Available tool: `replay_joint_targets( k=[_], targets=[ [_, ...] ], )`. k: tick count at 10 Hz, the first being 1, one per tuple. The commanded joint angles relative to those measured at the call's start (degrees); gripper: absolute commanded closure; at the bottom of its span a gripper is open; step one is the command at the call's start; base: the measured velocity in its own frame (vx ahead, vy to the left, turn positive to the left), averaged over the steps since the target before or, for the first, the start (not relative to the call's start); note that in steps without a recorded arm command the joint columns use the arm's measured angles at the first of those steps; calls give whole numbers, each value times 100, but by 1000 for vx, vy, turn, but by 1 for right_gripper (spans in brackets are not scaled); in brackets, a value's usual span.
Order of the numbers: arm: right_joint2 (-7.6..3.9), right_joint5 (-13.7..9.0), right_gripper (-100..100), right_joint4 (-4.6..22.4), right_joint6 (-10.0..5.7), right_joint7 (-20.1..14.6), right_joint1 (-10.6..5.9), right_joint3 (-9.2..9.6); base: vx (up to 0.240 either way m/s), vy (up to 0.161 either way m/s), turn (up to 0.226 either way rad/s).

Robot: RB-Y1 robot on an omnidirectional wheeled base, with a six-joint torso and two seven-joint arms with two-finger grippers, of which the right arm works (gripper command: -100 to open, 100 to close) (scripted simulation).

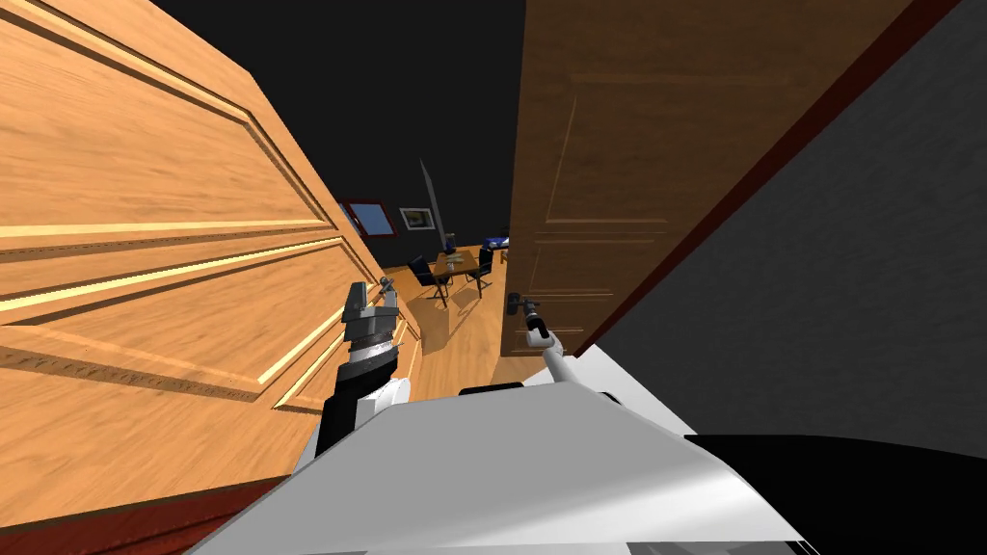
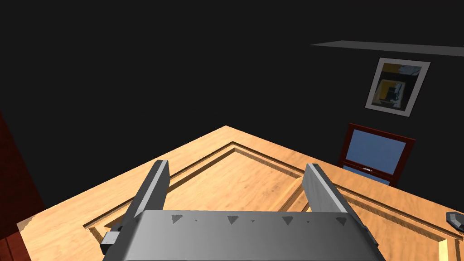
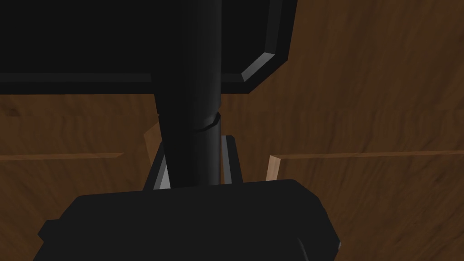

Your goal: Push the door open

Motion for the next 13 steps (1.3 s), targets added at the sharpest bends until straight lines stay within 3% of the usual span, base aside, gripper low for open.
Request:
replay_joint_targets(
  k=[1,9,11,13],
  targets=[
    [-67,-40,100,106,-77,14,-100,-183,167,133,-109],
    [83,-119,100,153,-78,102,-120,-605,154,109,-76],
    [-26,-140,100,152,-83,111,-90,-712,85,31,-48],
    [-61,-155,100,148,-82,129,-83,-790,173,45,-43]
  ],
)
